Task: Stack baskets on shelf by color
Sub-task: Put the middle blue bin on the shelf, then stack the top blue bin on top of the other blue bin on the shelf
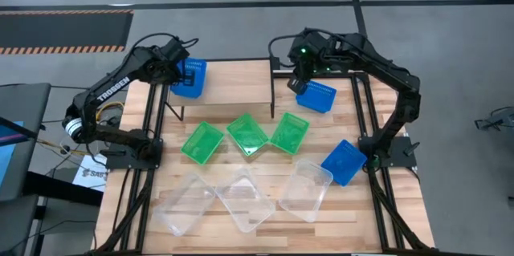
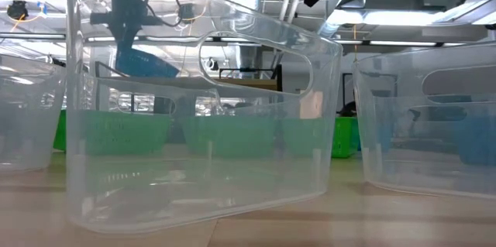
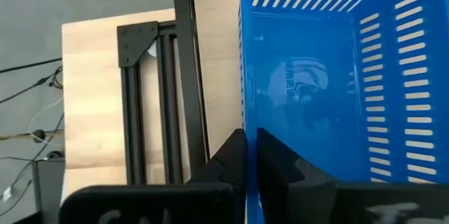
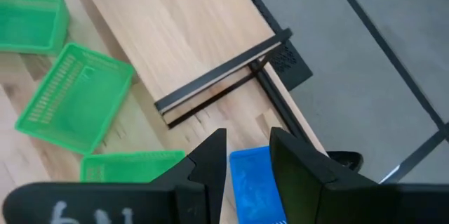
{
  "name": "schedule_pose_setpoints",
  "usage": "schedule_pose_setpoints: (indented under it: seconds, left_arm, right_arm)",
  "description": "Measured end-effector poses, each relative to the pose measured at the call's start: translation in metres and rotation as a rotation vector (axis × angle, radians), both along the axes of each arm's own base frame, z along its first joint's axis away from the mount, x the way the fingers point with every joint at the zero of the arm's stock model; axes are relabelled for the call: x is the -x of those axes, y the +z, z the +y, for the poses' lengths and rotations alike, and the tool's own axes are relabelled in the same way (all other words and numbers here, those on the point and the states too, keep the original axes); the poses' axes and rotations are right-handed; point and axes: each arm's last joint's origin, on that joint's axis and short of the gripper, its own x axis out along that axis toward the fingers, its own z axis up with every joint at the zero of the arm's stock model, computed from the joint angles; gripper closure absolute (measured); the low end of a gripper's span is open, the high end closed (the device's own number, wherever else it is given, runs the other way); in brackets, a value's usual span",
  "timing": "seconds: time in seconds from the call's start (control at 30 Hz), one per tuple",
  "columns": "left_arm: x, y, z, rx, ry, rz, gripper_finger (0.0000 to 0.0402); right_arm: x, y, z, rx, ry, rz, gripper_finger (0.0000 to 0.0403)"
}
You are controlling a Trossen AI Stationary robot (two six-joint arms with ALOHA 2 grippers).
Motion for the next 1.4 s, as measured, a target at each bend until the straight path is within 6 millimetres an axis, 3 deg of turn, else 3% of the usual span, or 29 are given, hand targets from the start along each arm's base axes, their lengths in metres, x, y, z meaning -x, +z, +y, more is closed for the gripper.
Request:
schedule_pose_setpoints:
  seconds: [0.53, 0.7, 0.83, 0.97, 1.1, 1.23, 1.4]
  left_arm:
    - [0.003, -0.001, -0.002, 0.014, -0.004, 0.051, 0.0335]
    - [0.01, 0.008, -0.01, -0.016, -0.04, 0.031, 0.0327]
    - [0.023, 0.021, -0.024, -0.063, -0.038, -0.055, 0.0326]
    - [0.041, 0.037, -0.045, -0.114, -0.069, -0.172, 0.0326]
    - [0.06, 0.051, -0.068, -0.164, -0.09, -0.292, 0.0326]
    - [0.077, 0.062, -0.087, -0.256, -0.092, -0.398, 0.0326]
    - [0.092, 0.071, -0.102, -0.344, -0.057, -0.516, 0.0326]
  right_arm:
    - [-0.001, 0.001, -0.001, 0.001, -0.007, -0.016, 0.0269]
    - [-0.027, 0.002, 0.002, -0.03, 0.095, -0.175, 0.0269]
    - [-0.055, -0.015, 0.0, -0.038, 0.126, -0.187, 0.0269]
    - [-0.063, -0.049, -0.014, -0.111, 0.058, 0.01, 0.0269]
    - [-0.06, -0.085, -0.034, -0.215, -0.011, 0.265, 0.0269]
    - [-0.049, -0.098, -0.053, -0.243, -0.025, 0.354, 0.0269]
    - [-0.003, -0.104, -0.068, -0.251, -0.096, 0.333, 0.0269]
